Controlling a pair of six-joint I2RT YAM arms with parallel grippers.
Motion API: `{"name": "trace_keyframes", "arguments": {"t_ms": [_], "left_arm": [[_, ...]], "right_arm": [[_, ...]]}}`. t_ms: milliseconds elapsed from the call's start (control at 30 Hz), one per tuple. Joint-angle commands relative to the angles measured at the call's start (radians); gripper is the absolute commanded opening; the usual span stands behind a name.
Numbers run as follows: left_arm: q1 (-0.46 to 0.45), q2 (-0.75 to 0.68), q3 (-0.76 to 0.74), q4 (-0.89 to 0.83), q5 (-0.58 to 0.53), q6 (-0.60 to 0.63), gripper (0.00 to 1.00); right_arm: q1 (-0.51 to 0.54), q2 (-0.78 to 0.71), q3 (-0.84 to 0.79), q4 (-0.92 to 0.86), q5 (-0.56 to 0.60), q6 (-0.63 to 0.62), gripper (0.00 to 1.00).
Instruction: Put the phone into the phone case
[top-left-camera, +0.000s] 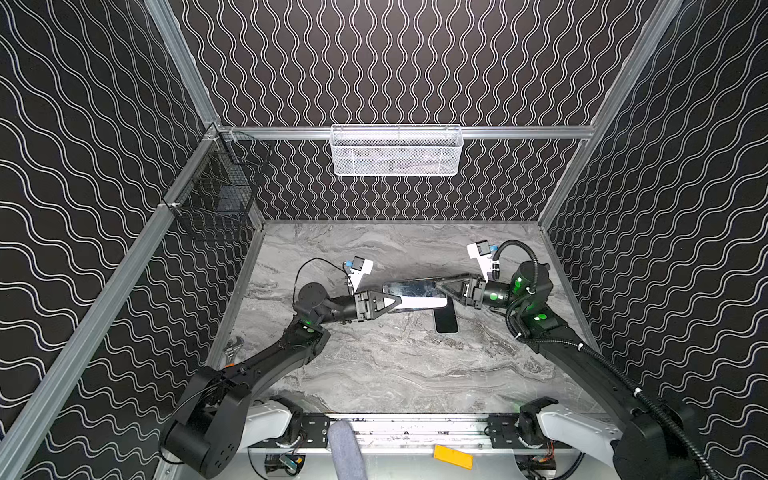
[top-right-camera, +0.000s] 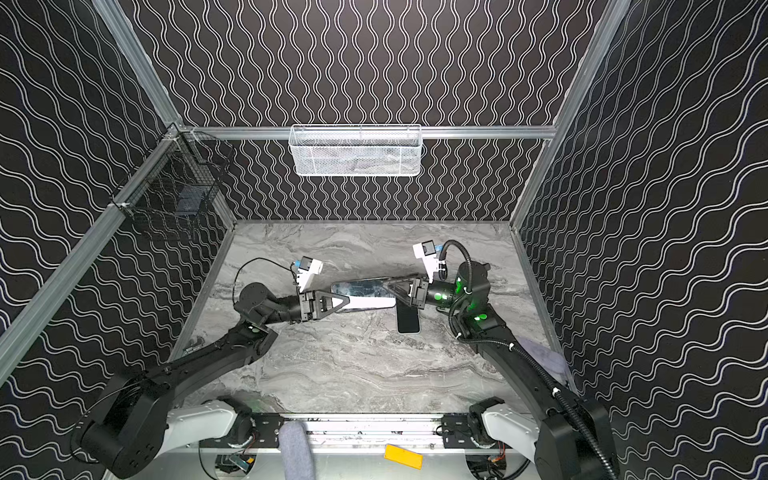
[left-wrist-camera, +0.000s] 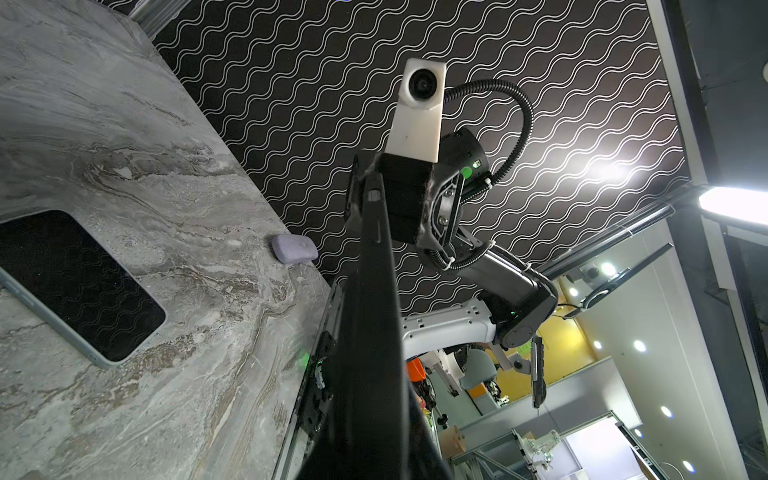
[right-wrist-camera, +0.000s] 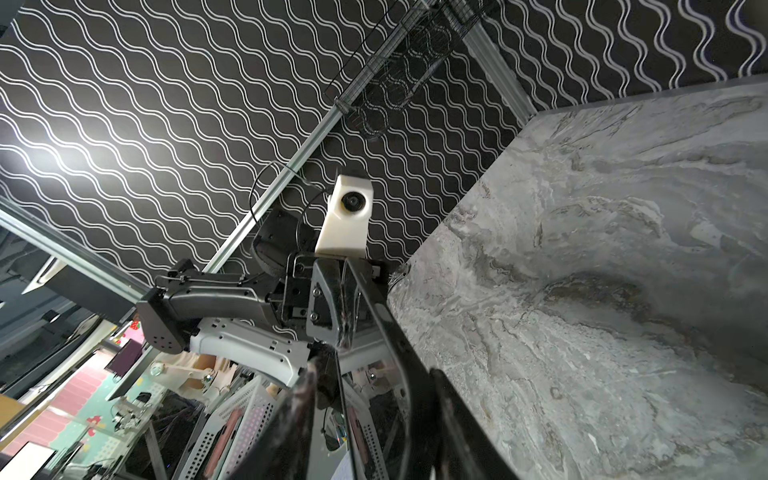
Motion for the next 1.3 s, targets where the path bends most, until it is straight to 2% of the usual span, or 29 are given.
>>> {"name": "trace_keyframes", "arguments": {"t_ms": [0, 67, 133, 200, 267, 433, 600, 700, 733, 800, 867, 933, 1000, 1100, 1267], "left_arm": [[0.004, -0.011, 0.041, -0.051, 0.023, 0.055, 0.0], [0.009, -0.027, 0.077, -0.144, 0.045, 0.105, 0.0], [0.016, -0.052, 0.11, -0.287, 0.051, 0.185, 0.0], [0.018, -0.066, 0.154, -0.444, 0.052, 0.281, 0.0], [0.019, -0.071, 0.183, -0.522, 0.061, 0.331, 0.0], [0.028, -0.072, 0.204, -0.564, 0.065, 0.36, 0.0], [0.031, -0.071, 0.211, -0.533, 0.036, 0.341, 0.0], [0.031, -0.089, 0.195, -0.521, -0.025, 0.337, 0.33], [0.03, -0.098, 0.185, -0.511, -0.056, 0.33, 0.5], [0.03, -0.128, 0.154, -0.493, -0.13, 0.311, 0.75], [0.031, -0.164, 0.116, -0.47, -0.207, 0.285, 0.96], [0.028, -0.197, 0.078, -0.44, -0.274, 0.252, 0.99], [0.001, -0.221, 0.037, -0.367, -0.327, 0.209, 0.99], [-0.077, -0.261, -0.02, -0.325, -0.455, 0.187, 0.99], [-0.219, -0.225, -0.101, -0.167, -0.669, 0.154, 0.99]], "right_arm": [[0.0, -0.021, -0.002, -0.078, -0.055, -0.066, 0.51], [0.0, -0.028, 0.018, -0.162, -0.057, -0.132, 0.53], [0.0, -0.009, 0.044, -0.19, -0.105, -0.153, 0.5], [0.0, 0.011, 0.065, -0.21, -0.126, -0.165, 0.42], [0.0, 0.023, 0.056, -0.158, -0.135, -0.135, 0.28], [0.0, 0.047, 0.043, -0.073, -0.137, -0.066, 0.0], [0.001, 0.029, 0.011, 0.013, -0.059, 0.046, 0.0], [0.001, 0.012, -0.024, 0.103, 0.013, 0.152, 0.0], [0.002, 0.003, -0.04, 0.135, 0.052, 0.194, 0.0], [0.002, -0.017, -0.08, 0.216, 0.135, 0.285, 0.0], [0.007, -0.045, -0.126, 0.292, 0.223, 0.363, 0.0], [0.034, -0.076, -0.155, 0.295, 0.324, 0.391, 0.0], [0.077, -0.109, -0.16, 0.234, 0.447, 0.359, 0.0], [0.196, -0.15, -0.17, 0.165, 0.67, 0.313, 0.0], [0.283, -0.141, -0.215, 0.259, 0.851, 0.374, 0.0]]}}
